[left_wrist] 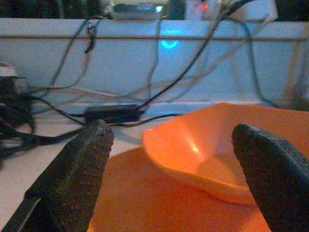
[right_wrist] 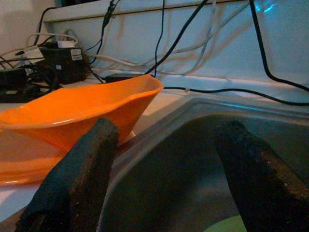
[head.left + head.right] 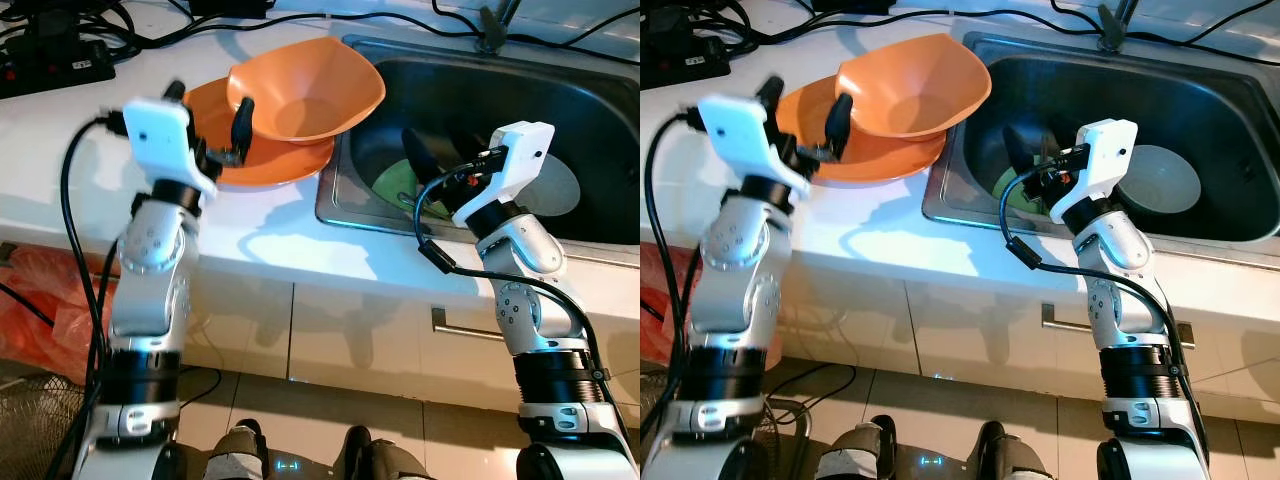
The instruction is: Kitchen organization
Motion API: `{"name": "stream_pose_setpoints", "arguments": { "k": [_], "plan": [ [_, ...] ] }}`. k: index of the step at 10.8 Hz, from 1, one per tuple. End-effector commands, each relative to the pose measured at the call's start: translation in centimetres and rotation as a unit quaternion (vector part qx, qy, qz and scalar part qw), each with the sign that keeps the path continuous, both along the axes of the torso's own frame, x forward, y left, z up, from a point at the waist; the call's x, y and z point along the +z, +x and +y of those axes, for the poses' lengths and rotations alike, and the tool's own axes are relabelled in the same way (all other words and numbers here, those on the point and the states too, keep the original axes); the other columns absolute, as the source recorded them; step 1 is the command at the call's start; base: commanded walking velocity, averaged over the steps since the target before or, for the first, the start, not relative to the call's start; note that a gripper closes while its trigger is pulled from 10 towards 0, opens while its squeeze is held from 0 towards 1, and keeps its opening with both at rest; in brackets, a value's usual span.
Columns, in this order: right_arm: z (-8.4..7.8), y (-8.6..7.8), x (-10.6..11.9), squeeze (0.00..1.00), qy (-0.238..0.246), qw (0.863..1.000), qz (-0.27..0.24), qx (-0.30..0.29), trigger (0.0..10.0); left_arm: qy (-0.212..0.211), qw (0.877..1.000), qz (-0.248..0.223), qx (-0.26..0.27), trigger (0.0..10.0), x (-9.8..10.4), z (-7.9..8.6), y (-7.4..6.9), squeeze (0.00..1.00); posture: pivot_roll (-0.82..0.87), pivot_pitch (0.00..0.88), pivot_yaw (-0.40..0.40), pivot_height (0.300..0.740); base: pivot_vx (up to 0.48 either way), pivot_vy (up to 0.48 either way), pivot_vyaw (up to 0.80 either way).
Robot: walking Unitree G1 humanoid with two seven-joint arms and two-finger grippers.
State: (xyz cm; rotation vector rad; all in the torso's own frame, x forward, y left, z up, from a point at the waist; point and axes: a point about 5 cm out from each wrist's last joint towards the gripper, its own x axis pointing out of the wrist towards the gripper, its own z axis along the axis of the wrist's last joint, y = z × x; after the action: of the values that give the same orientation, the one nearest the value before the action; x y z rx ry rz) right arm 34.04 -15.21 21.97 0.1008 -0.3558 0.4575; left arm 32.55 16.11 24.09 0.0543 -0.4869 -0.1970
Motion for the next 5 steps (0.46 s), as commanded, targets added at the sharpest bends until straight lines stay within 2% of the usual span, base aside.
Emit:
{"name": "stream_pose_setpoints", "arguments": {
  "k": [1,3,5],
  "plan": [
    [-0.4,0.0,0.5,0.00,0.012,1.000,-0.004,-0.004,10.0,0.002,0.999,-0.005,-0.038,10.0,-0.1,-0.9,-0.8,0.00,0.20,0.187,-0.083,0.740,0.000,0.000,0.00],
    [-0.6,0.0,0.5,0.00,0.015,1.000,0.003,-0.007,10.0,0.017,0.998,0.001,-0.061,10.0,-0.6,-0.4,-2.1,0.00,0.21,0.183,-0.082,0.740,0.000,0.000,0.00],
    [-0.8,0.4,0.5,0.00,0.026,0.999,0.022,-0.012,10.0,0.055,0.994,0.020,-0.094,10.0,-0.7,0.6,-3.5,0.00,0.22,0.181,-0.085,0.740,0.000,0.000,0.00]
  ]
}}
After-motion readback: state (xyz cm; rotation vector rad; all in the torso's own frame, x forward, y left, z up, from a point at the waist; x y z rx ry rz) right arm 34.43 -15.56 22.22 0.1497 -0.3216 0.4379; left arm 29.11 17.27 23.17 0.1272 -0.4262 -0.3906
